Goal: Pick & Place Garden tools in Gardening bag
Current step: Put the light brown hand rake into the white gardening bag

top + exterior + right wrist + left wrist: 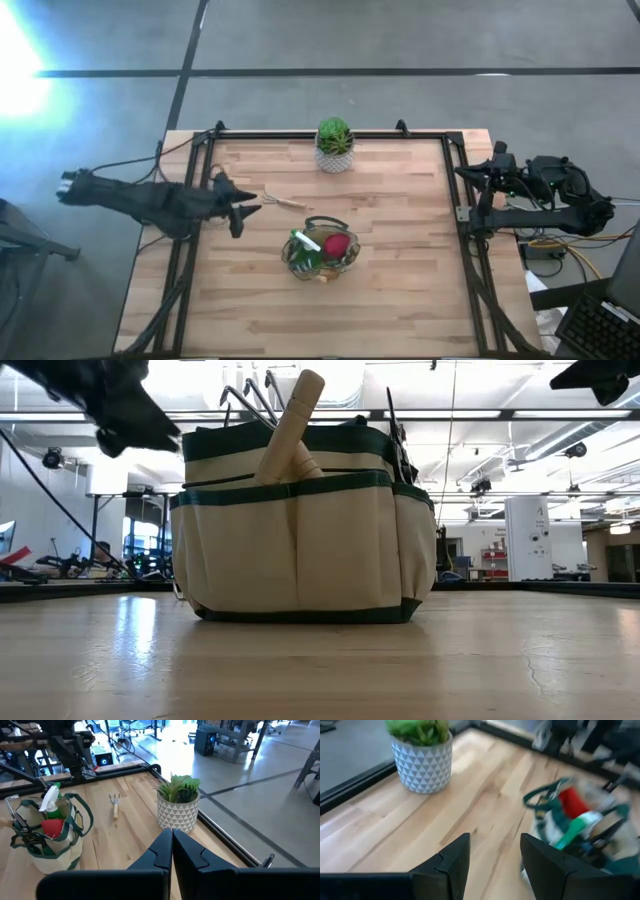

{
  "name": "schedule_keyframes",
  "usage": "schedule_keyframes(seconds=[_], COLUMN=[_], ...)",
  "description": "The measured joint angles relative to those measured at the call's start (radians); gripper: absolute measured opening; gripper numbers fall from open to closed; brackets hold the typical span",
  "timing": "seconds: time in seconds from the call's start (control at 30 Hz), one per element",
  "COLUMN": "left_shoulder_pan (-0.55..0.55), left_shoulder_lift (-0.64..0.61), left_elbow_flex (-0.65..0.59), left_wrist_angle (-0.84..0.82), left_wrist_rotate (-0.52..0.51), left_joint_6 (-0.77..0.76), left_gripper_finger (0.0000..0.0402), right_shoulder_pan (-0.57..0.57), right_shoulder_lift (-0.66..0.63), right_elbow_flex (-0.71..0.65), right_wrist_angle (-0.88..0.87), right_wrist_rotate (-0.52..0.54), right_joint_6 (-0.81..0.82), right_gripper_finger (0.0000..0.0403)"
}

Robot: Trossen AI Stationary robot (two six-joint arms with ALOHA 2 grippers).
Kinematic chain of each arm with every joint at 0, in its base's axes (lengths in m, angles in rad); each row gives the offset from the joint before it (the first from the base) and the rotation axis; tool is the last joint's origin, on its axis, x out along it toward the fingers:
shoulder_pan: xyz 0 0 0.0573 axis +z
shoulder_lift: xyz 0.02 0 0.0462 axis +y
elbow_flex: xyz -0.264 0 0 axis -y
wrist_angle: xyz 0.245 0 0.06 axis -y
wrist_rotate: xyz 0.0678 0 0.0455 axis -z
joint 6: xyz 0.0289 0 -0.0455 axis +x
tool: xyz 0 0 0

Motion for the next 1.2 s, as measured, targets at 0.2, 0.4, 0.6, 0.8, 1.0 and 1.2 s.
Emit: schedule_keyframes(seconds=[0.2,0.4,0.6,0.8,1.0,1.2], left_shoulder_pan=[0.23,0.387,0.472,0.488,0.488,0.493], left_shoulder_lift=[0.123,0.316,0.527,0.698,0.836,0.949], left_elbow_flex=[0.031,0.092,0.196,0.273,0.347,0.425], left_wrist_angle=[-0.005,-0.008,-0.104,-0.134,-0.184,-0.249], left_wrist_rotate=[0.261,0.416,0.433,0.432,0.431,0.43], left_joint_6=[0.246,0.427,0.559,0.699,0.792,0.876], left_gripper_finger=[0.0177,0.0177,0.0177,0.0177,0.0177,0.0177], right_shoulder_pan=[0.0,0.0,0.0,0.0,0.0,0.0], right_shoulder_lift=[0.0,0.0,0.0,0.0,0.0,0.0], right_elbow_flex=[0.0,0.0,0.0,0.0,0.0,0.0], right_wrist_angle=[0.0,0.0,0.0,0.0,0.0,0.0], right_wrist_rotate=[0.0,0.0,-0.001,-0.001,-0.001,-0.001], right_joint_6=[0.002,0.003,0.003,0.003,0.003,0.003], right_gripper_finger=[0.0008,0.0008,0.0008,0.0008,0.0008,0.0008])
